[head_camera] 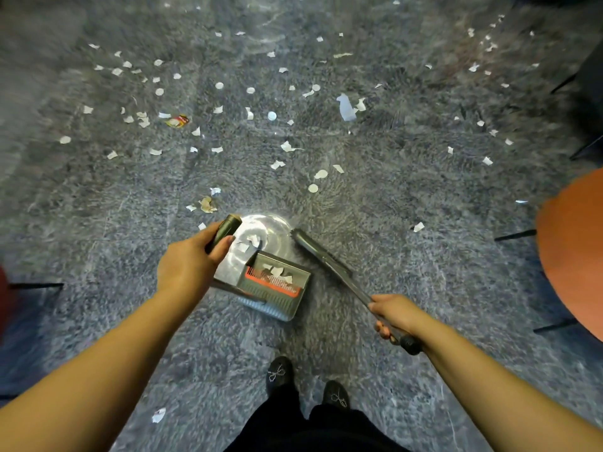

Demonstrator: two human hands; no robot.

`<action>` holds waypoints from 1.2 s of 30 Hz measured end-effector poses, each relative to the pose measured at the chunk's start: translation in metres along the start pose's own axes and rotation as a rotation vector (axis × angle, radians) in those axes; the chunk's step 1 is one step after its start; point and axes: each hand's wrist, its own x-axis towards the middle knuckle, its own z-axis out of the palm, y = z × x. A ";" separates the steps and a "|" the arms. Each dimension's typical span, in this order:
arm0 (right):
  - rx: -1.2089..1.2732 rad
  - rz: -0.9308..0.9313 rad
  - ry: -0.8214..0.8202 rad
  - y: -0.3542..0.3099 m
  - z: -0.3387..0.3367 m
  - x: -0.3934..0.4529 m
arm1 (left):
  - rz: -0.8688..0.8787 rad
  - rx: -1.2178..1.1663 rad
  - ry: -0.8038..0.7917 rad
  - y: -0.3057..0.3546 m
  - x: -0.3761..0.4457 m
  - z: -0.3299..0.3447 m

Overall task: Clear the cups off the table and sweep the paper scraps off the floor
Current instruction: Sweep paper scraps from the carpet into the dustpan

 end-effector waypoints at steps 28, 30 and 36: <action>-0.659 -0.089 -0.225 -0.208 0.094 0.154 | -0.304 0.095 0.050 -0.044 0.110 -0.035; -0.737 -0.092 -0.260 -0.209 0.099 0.159 | -0.303 0.130 0.033 -0.038 0.114 -0.036; -0.878 -0.108 -0.350 -0.209 0.095 0.140 | -0.319 0.171 0.021 -0.032 0.116 -0.042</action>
